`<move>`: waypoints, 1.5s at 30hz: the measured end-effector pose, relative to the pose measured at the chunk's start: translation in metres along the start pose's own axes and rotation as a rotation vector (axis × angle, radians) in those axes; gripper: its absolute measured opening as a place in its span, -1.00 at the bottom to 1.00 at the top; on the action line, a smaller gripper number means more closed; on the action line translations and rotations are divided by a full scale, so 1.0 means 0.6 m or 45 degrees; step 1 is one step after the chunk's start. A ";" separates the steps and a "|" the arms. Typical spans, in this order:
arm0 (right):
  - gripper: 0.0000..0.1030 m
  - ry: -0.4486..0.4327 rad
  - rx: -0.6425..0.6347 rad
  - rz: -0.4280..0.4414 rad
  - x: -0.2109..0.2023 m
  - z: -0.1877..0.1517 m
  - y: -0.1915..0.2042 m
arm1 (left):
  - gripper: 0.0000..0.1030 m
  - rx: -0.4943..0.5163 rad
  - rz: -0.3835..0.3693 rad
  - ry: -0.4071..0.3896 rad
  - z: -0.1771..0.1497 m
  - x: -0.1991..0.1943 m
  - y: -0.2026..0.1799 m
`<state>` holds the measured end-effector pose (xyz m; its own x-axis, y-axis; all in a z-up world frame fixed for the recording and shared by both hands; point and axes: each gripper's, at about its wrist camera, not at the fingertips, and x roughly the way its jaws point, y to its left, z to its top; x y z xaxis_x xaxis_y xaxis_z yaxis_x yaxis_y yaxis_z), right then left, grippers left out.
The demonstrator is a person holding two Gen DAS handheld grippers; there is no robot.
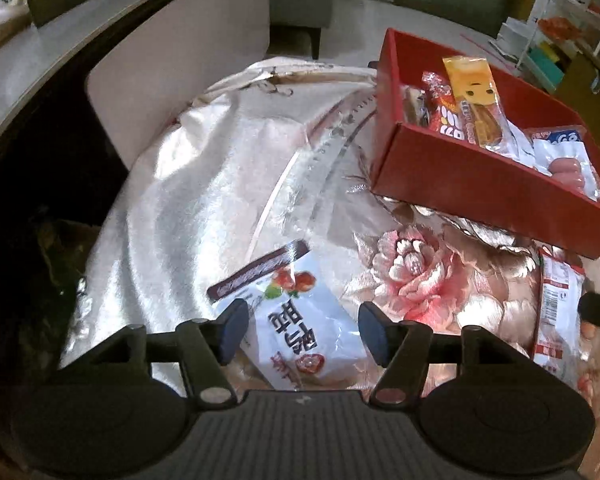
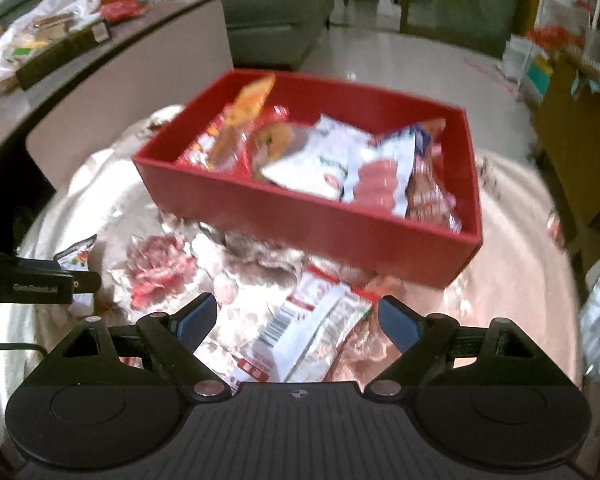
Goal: Organize snacks
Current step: 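Move both tools back to the table beside the red box, then grasp the small white pouch with left tool while right tool grasps white-red bar pack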
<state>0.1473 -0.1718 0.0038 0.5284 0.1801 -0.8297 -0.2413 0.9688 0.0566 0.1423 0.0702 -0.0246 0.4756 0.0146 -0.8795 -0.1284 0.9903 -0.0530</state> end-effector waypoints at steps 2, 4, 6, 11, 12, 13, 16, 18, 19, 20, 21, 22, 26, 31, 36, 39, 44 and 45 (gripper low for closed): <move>0.78 0.033 0.036 0.008 0.015 -0.005 -0.004 | -0.06 0.035 0.031 0.011 -0.002 0.008 -0.011; 0.78 0.057 0.051 0.014 0.031 -0.009 -0.002 | -0.19 0.082 0.045 0.001 -0.005 0.006 -0.023; 0.78 0.063 0.060 0.017 0.043 -0.011 0.006 | -0.25 0.081 -0.013 0.014 -0.006 0.003 -0.029; 0.78 0.074 -0.043 -0.104 0.082 -0.022 0.037 | -0.41 0.155 -0.065 0.016 -0.015 -0.006 -0.051; 0.89 0.065 -0.032 -0.120 0.085 -0.026 0.036 | -0.42 0.168 -0.084 0.026 -0.016 -0.006 -0.054; 0.98 0.077 0.003 -0.109 0.088 -0.026 0.029 | -0.42 0.187 -0.086 0.023 -0.019 -0.008 -0.056; 1.00 0.101 0.001 -0.077 0.089 -0.027 0.024 | -0.42 0.192 -0.087 0.034 -0.013 -0.007 -0.052; 1.00 0.067 0.000 -0.078 0.086 -0.035 0.024 | -0.42 0.155 -0.084 0.040 -0.007 -0.009 -0.041; 1.00 0.049 -0.001 -0.076 0.086 -0.039 0.024 | -0.38 0.149 -0.073 0.039 -0.005 -0.011 -0.037; 1.00 0.036 -0.008 -0.071 0.086 -0.041 0.024 | -0.36 0.138 -0.051 0.036 -0.004 -0.014 -0.032; 1.00 0.034 -0.022 -0.064 0.086 -0.042 0.023 | -0.31 0.133 -0.040 0.030 -0.005 -0.014 -0.029; 1.00 0.041 -0.023 -0.056 0.086 -0.041 0.021 | -0.28 0.133 -0.034 0.027 -0.006 -0.012 -0.029; 1.00 0.051 -0.055 -0.055 0.082 -0.040 0.019 | -0.23 0.144 0.005 0.031 -0.017 -0.004 -0.031; 0.41 0.031 -0.093 -0.030 0.065 -0.043 0.028 | -0.53 0.148 -0.016 0.015 -0.027 -0.013 -0.037; 0.22 0.041 -0.093 0.022 0.042 -0.047 0.016 | -0.73 0.180 -0.063 -0.018 -0.038 -0.035 -0.058; 0.20 0.012 -0.114 0.029 0.020 -0.048 0.016 | -0.83 0.204 -0.110 -0.042 -0.036 -0.052 -0.071; 0.18 -0.046 -0.100 0.053 -0.014 -0.037 0.011 | -0.94 0.205 -0.153 -0.074 -0.029 -0.069 -0.078; 0.17 -0.057 -0.096 0.061 -0.019 -0.034 0.009 | -0.94 0.202 -0.159 -0.084 -0.027 -0.073 -0.076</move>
<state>0.1233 -0.1718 0.0024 0.5504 0.2353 -0.8011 -0.3270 0.9436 0.0525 0.1131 0.0221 0.0083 0.5362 -0.1057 -0.8375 0.0711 0.9943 -0.0800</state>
